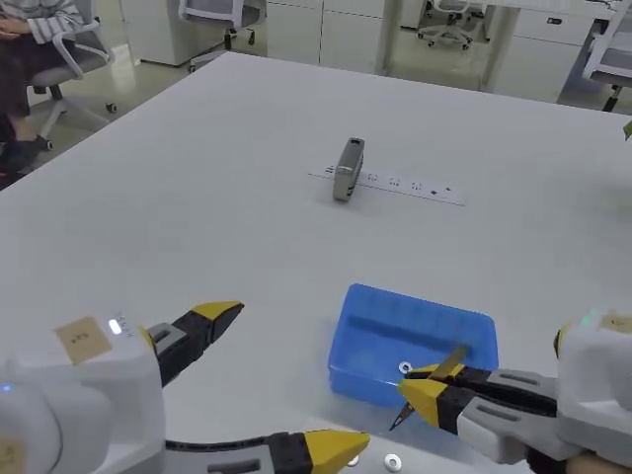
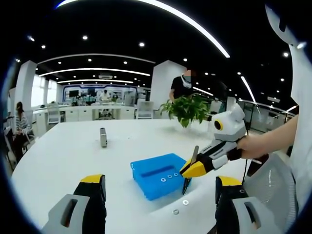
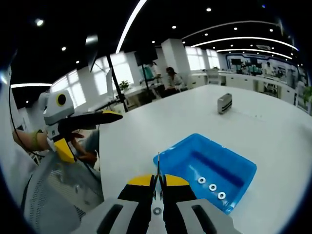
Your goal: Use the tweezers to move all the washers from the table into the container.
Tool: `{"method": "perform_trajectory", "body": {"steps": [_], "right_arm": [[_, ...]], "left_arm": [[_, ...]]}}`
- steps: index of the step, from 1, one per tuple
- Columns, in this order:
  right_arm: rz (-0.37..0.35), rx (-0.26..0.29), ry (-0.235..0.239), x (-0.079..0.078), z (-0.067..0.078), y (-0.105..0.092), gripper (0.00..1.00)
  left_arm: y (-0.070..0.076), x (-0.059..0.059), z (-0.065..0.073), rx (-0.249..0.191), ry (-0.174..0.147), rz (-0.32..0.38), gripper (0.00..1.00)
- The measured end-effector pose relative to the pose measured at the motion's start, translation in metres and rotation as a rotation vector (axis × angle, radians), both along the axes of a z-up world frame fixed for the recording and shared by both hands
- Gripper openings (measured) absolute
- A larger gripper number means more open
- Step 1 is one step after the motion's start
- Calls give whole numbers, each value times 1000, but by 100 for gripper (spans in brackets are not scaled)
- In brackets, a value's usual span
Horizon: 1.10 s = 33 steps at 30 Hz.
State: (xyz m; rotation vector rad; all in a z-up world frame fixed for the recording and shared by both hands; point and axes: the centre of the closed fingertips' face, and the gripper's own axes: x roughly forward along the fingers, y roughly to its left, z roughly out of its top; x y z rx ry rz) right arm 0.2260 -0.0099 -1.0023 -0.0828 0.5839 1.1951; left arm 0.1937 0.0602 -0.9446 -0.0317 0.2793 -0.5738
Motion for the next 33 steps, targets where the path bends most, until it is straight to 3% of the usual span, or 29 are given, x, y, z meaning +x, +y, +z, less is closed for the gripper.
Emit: {"method": "perform_trajectory", "body": {"steps": [12, 18, 23, 28, 31, 32, 33], "right_arm": [[21, -49, 51, -12, -24, -3, 4], [29, -59, 50, -14, -27, -2, 4], [61, -73, 15, -20, -26, 0, 4], [142, -102, -79, -31, -26, 5, 4], [194, -165, -162, -34, -28, 4, 3], [192, -176, -177, -32, -28, 3, 2], [190, -166, -158, -34, -28, 4, 2]], "left_arm": [[1, 0, 0, 1, 1, 5, 95], [2, 1, 0, 3, 2, 7, 95], [2, 1, -1, 4, 2, 9, 95], [2, 1, 0, 3, 0, 9, 95], [2, 1, -1, 5, 2, 8, 95], [2, 1, -1, 5, 2, 7, 95], [2, 1, -1, 6, 3, 7, 95]]}}
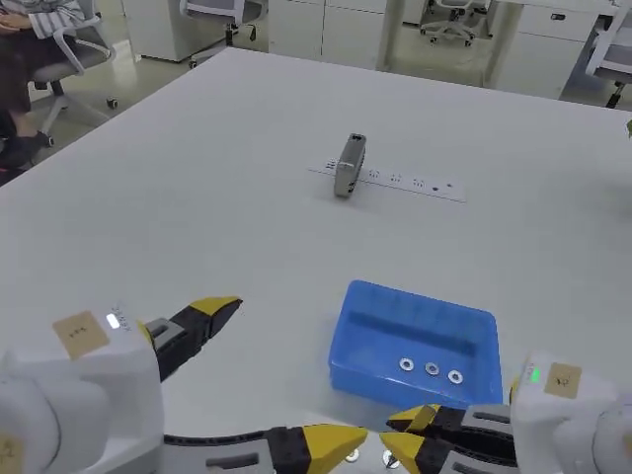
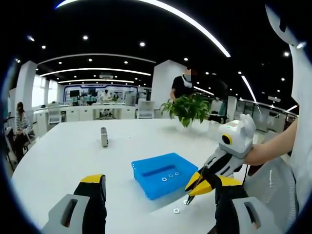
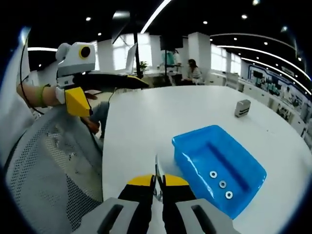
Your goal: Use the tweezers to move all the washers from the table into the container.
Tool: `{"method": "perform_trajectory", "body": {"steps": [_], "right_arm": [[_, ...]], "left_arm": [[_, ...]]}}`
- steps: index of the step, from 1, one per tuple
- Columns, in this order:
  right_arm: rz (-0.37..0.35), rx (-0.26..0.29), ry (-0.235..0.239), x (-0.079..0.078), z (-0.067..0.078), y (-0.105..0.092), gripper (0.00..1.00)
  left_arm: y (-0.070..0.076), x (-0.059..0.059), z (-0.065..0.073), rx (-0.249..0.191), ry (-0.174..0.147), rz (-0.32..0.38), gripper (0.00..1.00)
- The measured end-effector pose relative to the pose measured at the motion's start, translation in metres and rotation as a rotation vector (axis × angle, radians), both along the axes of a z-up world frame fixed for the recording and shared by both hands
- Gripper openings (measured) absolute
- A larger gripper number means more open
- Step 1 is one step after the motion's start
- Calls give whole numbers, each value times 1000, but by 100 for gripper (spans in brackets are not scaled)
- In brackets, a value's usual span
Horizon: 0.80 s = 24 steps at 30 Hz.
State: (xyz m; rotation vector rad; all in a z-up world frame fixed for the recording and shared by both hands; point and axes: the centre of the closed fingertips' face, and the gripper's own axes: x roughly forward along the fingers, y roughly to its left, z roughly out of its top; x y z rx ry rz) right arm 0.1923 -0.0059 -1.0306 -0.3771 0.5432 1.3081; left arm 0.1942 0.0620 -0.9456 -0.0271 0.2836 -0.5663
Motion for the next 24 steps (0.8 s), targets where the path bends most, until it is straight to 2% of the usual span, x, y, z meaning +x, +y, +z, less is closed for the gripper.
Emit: {"method": "perform_trajectory", "body": {"steps": [2, 4, 6, 8, 11, 15, 24], "right_arm": [[-8, 4, 0, 3, -1, -1, 2], [-40, 25, 42, 5, -1, -1, 2], [-60, 29, 51, 8, -1, -3, 2], [-72, 43, 80, 7, 0, -3, 2], [-101, 91, 123, 7, 5, -3, 2], [-115, 106, 134, 8, 9, -5, 3], [-142, 178, 144, 16, 31, -4, 3]], "left_arm": [[0, 0, 0, 1, -1, 0, 95], [0, 0, 0, -1, 0, -2, 95], [0, 0, 0, 1, -1, -1, 95], [0, 0, 0, 0, -1, 0, 95], [0, 0, 1, -3, -3, 2, 95], [1, 0, 1, -1, -2, 4, 95], [-1, 0, 0, 3, -2, -4, 95]]}}
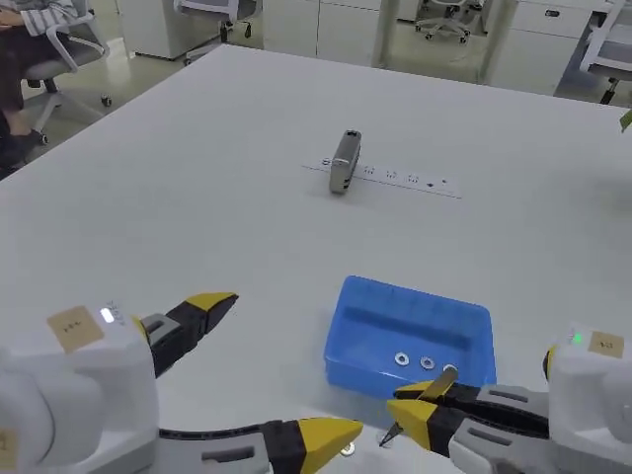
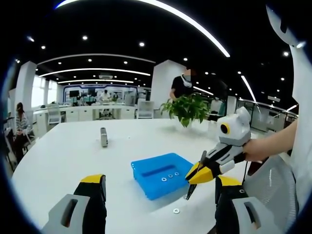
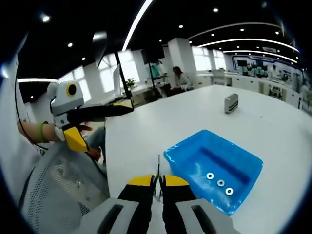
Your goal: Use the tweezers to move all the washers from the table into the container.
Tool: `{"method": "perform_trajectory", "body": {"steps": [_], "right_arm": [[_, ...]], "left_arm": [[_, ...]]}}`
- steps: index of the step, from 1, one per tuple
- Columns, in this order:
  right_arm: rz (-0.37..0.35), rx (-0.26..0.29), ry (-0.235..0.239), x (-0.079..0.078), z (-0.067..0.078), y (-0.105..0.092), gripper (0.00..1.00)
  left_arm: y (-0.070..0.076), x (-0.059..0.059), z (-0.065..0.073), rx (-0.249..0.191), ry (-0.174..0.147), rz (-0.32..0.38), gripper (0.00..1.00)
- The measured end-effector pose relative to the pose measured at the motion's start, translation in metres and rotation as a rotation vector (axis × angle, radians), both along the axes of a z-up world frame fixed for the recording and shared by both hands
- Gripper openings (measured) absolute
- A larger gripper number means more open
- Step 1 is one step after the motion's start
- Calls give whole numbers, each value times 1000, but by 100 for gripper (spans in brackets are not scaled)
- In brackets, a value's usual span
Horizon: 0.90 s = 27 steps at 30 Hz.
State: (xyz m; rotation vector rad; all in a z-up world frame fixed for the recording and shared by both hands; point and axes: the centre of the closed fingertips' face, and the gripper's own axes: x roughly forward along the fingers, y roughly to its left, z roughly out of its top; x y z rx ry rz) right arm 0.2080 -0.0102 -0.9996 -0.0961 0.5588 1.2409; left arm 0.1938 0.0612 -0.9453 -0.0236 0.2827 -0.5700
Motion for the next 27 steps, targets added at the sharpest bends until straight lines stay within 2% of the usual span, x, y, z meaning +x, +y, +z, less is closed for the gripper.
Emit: {"method": "perform_trajectory", "body": {"steps": [10, 20, 27], "right_arm": [[-19, 47, 8, 6, 16, 3, 3], [-65, 118, 13, 25, 37, 3, 3], [-103, 153, 31, 39, 43, 2, 3]], "left_arm": [[-1, 0, 0, 3, 1, -5, 95], [1, 0, 0, -4, 0, 8, 94], [1, 0, 0, -2, 0, 4, 94]]}}
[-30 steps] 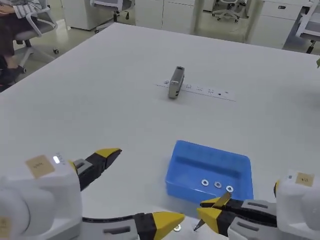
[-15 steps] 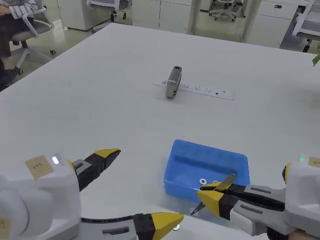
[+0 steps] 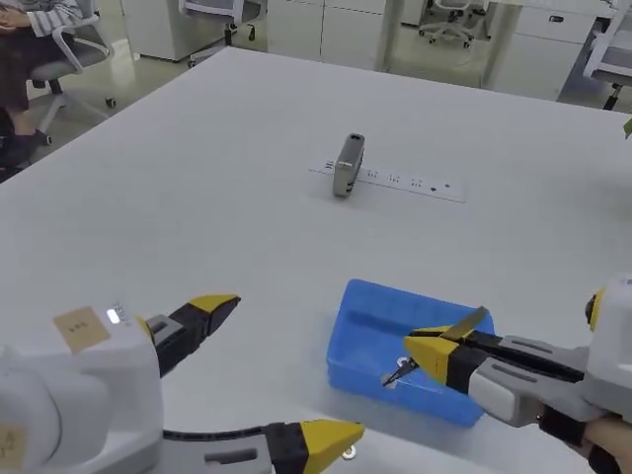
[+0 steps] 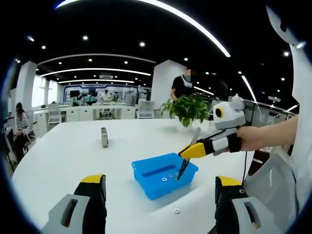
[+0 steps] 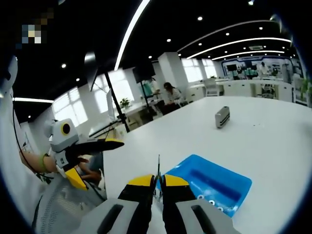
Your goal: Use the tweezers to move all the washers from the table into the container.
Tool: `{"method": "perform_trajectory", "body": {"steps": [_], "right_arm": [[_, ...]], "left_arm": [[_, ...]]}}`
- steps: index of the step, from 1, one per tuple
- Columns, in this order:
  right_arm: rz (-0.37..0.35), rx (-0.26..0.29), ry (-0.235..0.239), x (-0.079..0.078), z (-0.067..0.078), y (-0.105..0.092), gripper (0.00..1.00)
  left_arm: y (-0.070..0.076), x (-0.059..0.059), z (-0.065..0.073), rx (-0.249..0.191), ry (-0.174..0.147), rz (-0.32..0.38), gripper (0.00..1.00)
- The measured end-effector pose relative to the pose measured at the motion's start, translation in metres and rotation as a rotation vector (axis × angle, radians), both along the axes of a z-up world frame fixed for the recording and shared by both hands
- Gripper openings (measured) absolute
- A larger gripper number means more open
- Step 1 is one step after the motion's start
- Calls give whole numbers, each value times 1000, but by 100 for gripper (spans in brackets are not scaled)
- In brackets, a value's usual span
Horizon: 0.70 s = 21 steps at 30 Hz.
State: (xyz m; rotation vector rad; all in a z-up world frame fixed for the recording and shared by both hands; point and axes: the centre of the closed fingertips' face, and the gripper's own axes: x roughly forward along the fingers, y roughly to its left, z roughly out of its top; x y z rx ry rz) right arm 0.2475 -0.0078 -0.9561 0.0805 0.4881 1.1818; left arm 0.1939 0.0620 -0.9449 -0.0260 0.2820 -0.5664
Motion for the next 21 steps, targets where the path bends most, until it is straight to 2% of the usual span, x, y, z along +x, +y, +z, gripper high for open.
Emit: {"method": "perform_trajectory", "body": {"steps": [8, 21], "right_arm": [[-56, 13, 24, 17, -2, 0, 3], [-84, -2, 47, 33, -11, 4, 3]], "left_arm": [[-1, 0, 0, 1, 1, -4, 94], [-1, 0, 0, 3, -1, -6, 94]]}}
